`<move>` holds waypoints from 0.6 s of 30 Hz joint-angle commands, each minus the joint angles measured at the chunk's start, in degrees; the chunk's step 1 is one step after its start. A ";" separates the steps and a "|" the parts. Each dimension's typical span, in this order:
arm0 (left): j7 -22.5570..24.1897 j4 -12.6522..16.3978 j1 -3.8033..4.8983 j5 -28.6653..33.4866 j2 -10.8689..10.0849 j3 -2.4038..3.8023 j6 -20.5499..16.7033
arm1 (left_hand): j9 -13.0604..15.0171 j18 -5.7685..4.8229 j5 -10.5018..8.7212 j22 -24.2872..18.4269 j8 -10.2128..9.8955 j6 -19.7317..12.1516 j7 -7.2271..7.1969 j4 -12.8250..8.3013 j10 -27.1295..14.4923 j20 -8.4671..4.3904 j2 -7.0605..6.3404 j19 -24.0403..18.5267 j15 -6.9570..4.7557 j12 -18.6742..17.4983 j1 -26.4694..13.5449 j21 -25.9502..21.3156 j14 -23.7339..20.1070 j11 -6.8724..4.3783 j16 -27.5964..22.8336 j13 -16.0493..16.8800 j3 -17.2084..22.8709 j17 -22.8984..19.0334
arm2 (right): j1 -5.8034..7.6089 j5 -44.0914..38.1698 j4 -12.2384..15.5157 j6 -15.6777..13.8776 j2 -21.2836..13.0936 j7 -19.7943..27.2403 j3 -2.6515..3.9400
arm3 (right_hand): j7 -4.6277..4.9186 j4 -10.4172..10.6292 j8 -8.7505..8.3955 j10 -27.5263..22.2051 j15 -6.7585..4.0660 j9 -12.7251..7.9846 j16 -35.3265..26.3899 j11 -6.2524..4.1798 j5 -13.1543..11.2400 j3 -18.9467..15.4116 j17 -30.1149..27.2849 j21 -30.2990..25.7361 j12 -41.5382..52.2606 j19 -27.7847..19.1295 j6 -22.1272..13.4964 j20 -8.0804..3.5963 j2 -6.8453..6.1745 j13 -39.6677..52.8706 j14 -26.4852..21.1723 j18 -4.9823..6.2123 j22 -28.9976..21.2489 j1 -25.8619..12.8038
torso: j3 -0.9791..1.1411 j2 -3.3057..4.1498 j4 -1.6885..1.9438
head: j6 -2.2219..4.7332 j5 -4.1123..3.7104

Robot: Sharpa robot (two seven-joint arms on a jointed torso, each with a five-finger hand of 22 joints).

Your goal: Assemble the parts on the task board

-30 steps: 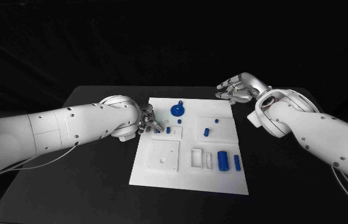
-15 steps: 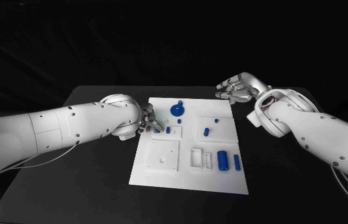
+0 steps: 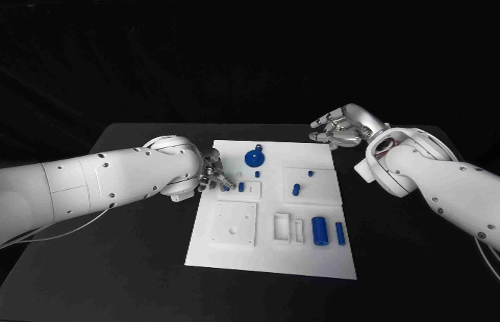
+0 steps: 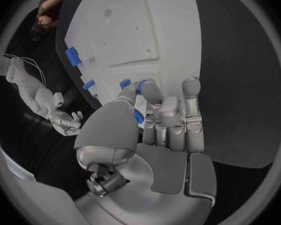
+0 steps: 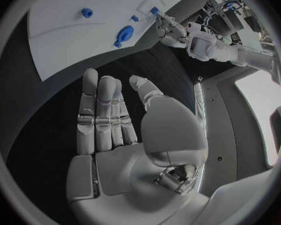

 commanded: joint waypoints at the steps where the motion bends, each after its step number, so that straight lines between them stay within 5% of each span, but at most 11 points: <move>1: -0.19 0.14 -0.56 -0.58 0.37 -0.35 1.78 | -0.13 0.53 -0.62 0.98 -0.25 0.09 0.33 0.75 2.11 0.13 -0.73 -0.16 0.02 -0.30 -0.07 -0.33 -0.46 -0.15 -0.41 0.08 -0.07 -0.12 | -0.04 -0.05 0.08 1.03 -0.02 0.45 0.02 | 0.01 0.11 -0.28 0.13 0.16 -0.05 -0.26 0.12 0.50 -0.66 -0.09 -0.06 0.05 -0.33 -0.49 -0.07 -0.28 -0.08 -0.52 -0.40 -0.18 0.32 | 0.00 0.03 0.05 | 0.03 0.01; 5: -0.34 0.01 -0.56 -0.67 0.38 -0.35 1.97 | -2.61 0.49 -4.02 0.95 -1.53 0.40 0.74 2.53 2.08 0.15 -1.18 -0.26 0.16 -0.69 -0.16 -0.55 -0.73 0.00 -0.98 0.03 0.02 -0.71 | -0.04 -0.05 0.10 1.21 -0.01 0.50 0.02 | 0.01 0.10 -0.28 0.12 0.16 -0.05 -0.26 0.12 0.51 -0.68 -0.09 -0.06 0.05 -0.33 -0.50 -0.07 -0.28 -0.08 -0.53 -0.40 -0.18 0.32 | -0.02 0.00 0.01 | 0.04 0.08; 18: -0.54 -0.51 -0.56 -0.46 0.35 -0.35 1.88 | -4.97 0.48 -6.00 0.99 -0.95 0.90 0.81 7.19 2.11 0.15 -4.12 -0.10 0.18 -0.87 0.00 -0.87 -0.68 0.16 -1.20 0.19 0.57 -0.82 | -0.04 -0.05 0.07 1.06 -0.09 0.43 0.02 | 0.01 0.21 -0.28 0.16 0.13 -0.05 -0.20 0.12 0.53 -0.97 -0.09 0.00 0.04 -0.24 -0.53 -0.09 -0.04 -0.11 -0.46 -0.37 -0.26 0.43 | -0.02 0.01 0.03 | 0.09 -0.02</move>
